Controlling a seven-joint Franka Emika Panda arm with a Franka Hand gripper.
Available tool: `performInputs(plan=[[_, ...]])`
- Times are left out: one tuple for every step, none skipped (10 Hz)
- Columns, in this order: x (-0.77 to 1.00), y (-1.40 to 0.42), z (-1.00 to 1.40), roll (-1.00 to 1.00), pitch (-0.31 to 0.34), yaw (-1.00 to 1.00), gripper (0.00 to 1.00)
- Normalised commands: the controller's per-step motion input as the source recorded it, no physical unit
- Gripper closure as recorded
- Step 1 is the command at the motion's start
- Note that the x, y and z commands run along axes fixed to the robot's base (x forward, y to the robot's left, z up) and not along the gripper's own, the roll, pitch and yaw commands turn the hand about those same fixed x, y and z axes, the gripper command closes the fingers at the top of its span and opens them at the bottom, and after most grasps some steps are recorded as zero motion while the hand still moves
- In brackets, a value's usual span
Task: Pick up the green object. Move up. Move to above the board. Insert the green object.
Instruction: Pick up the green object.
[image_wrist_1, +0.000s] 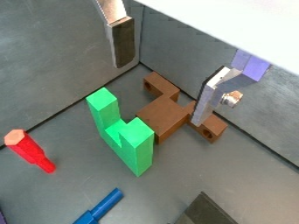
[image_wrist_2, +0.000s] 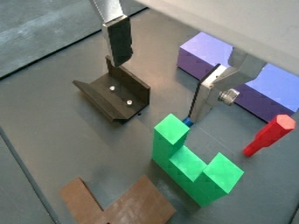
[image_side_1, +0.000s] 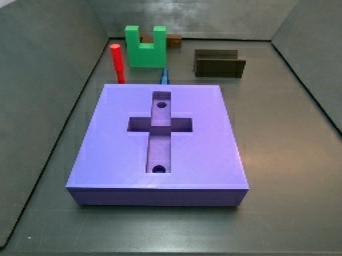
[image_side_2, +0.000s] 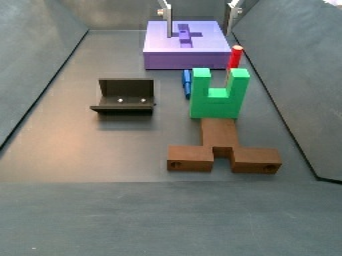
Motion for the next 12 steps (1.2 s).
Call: performInputs(plan=[[0.0,0.0,0.0,-0.01,0.0,0.0,0.0],[0.0,-0.02,-0.09,-0.13,0.0,0.0,0.0],[-0.04,-0.4,-0.22,-0.11,0.0,0.0,0.0],[0.0,-0.46,-0.22,-0.11,0.0,0.0,0.0],[0.0,-0.35,-0.24,-0.17,0.0,0.0,0.0],[0.0,-0.22,-0.19,-0.19,0.0,0.0,0.0],[-0.02,0.0,-0.06,-0.1,0.0,0.0,0.0],[-0.01,0.0,-0.01,-0.11,0.0,0.0,0.0],[0.0,0.0,-0.17,-0.14,0.0,0.0,0.0],[0.01,0.0,-0.45,-0.09,0.0,0.0,0.0],[0.1,0.12,-0.6,-0.02,0.031,-0.01,0.0],[0.15,0.15,-0.65,0.03,0.097,0.0,0.0]])
